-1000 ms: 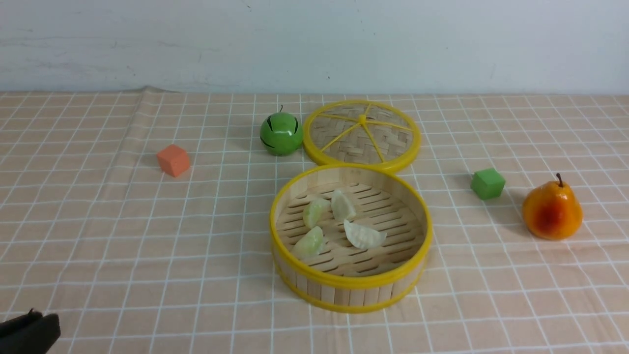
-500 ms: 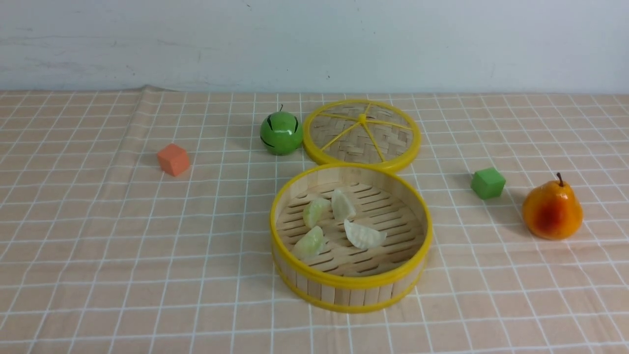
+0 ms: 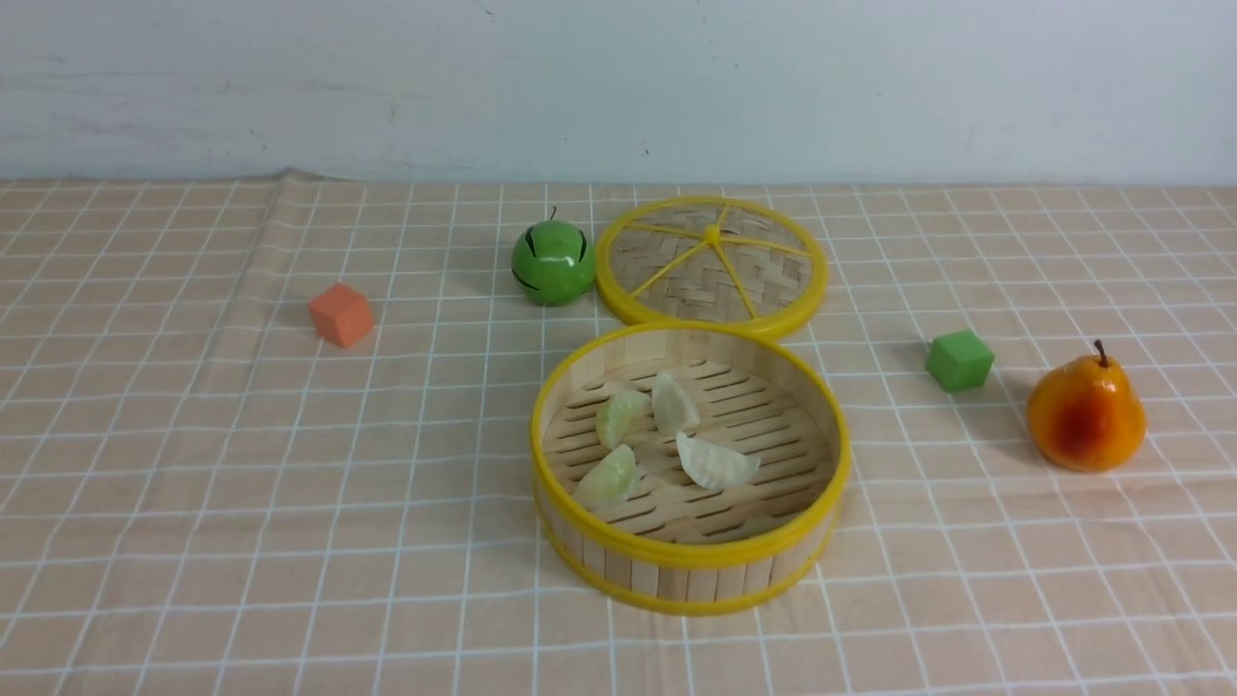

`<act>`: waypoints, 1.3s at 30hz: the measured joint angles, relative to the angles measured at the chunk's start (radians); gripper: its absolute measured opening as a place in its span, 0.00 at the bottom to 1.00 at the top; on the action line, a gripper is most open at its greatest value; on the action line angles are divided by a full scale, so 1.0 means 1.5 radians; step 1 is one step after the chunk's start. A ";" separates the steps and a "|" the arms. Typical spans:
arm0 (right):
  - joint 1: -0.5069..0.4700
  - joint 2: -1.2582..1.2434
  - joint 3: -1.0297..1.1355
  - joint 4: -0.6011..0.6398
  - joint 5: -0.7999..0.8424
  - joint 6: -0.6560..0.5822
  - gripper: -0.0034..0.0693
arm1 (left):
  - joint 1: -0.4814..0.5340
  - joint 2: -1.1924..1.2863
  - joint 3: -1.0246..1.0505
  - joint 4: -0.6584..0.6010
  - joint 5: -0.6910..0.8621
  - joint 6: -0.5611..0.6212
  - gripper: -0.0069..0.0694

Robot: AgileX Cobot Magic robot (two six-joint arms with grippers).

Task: Put the dumplings into the steamer on the table with the brown tablecloth.

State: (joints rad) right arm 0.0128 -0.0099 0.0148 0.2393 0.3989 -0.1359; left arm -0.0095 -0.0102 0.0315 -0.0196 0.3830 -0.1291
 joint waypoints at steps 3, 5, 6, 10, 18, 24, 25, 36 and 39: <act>0.000 0.000 0.000 0.000 0.000 0.000 0.11 | 0.000 0.000 0.000 0.000 0.000 0.000 0.07; 0.000 0.000 0.000 0.000 0.000 0.000 0.12 | 0.000 0.000 0.000 0.000 0.000 0.000 0.07; 0.000 0.000 0.000 0.000 0.000 0.000 0.12 | 0.000 0.000 0.000 0.000 0.000 0.000 0.07; 0.000 0.000 0.000 0.000 0.000 0.000 0.13 | 0.000 0.000 0.000 0.000 0.000 0.000 0.07; 0.000 0.000 0.000 0.000 0.000 0.000 0.14 | 0.000 0.000 0.000 0.000 0.000 0.000 0.07; 0.000 0.000 0.000 0.001 0.000 0.000 0.15 | 0.000 0.000 0.000 0.000 0.000 0.000 0.07; 0.000 0.000 0.000 0.001 0.000 0.000 0.15 | 0.000 0.000 0.000 0.000 0.000 0.000 0.07; 0.000 0.000 0.000 0.001 0.000 0.000 0.17 | 0.000 0.000 0.000 0.000 0.000 0.000 0.08; 0.000 0.000 0.000 0.001 0.000 0.000 0.18 | 0.000 0.000 0.000 0.000 0.000 0.000 0.08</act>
State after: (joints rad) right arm 0.0128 -0.0099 0.0148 0.2403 0.3989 -0.1359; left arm -0.0095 -0.0102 0.0315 -0.0196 0.3834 -0.1291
